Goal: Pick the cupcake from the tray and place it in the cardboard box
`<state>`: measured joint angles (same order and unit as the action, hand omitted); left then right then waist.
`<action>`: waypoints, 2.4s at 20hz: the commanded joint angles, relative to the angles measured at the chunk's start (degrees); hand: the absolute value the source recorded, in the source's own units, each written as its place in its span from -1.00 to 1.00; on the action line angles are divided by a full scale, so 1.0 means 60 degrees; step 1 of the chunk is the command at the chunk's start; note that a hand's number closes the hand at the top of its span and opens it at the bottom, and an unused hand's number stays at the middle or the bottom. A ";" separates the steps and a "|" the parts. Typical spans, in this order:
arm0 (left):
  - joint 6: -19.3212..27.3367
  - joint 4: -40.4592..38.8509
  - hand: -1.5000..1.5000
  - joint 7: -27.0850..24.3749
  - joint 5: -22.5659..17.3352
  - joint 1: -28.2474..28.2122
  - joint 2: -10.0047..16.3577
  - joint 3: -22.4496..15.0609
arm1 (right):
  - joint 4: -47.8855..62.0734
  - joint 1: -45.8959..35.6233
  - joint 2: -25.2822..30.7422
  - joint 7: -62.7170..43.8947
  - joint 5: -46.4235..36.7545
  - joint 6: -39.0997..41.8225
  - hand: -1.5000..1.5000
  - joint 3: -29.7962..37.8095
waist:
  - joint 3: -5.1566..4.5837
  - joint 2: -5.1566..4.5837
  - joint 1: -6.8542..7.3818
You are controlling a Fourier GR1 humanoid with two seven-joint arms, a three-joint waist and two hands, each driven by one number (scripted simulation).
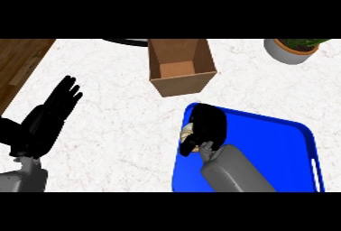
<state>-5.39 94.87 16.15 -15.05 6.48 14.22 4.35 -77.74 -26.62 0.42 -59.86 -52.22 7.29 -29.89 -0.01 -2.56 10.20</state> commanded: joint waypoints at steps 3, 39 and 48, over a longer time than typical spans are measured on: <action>-0.0132 -0.0237 0.00 0.0169 0.0117 0.0400 -0.0121 -0.0426 | 0.1538 -0.2476 -0.0067 -0.1334 0.0313 -0.0285 1.00 0.0013 | -0.0033 -0.0070 0.0459; 0.0229 -0.0986 0.00 -0.0055 0.0403 0.0711 -0.0375 -0.0315 | 0.7727 -1.0506 -0.0063 -0.3414 -0.0851 -0.2120 1.00 0.0838 | -0.0067 0.0150 -0.0103; 0.0158 -0.0813 0.00 -0.0077 0.0408 0.0634 -0.0275 -0.0269 | 0.8495 -0.9761 -0.0064 -0.2877 -0.0551 -0.3450 1.00 0.0650 | -0.0054 0.0088 0.0034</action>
<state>-4.21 89.54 16.09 -12.59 11.50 12.88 3.02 -27.93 -86.52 0.77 -67.26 -56.51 -6.98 -25.11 -0.34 -1.99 9.78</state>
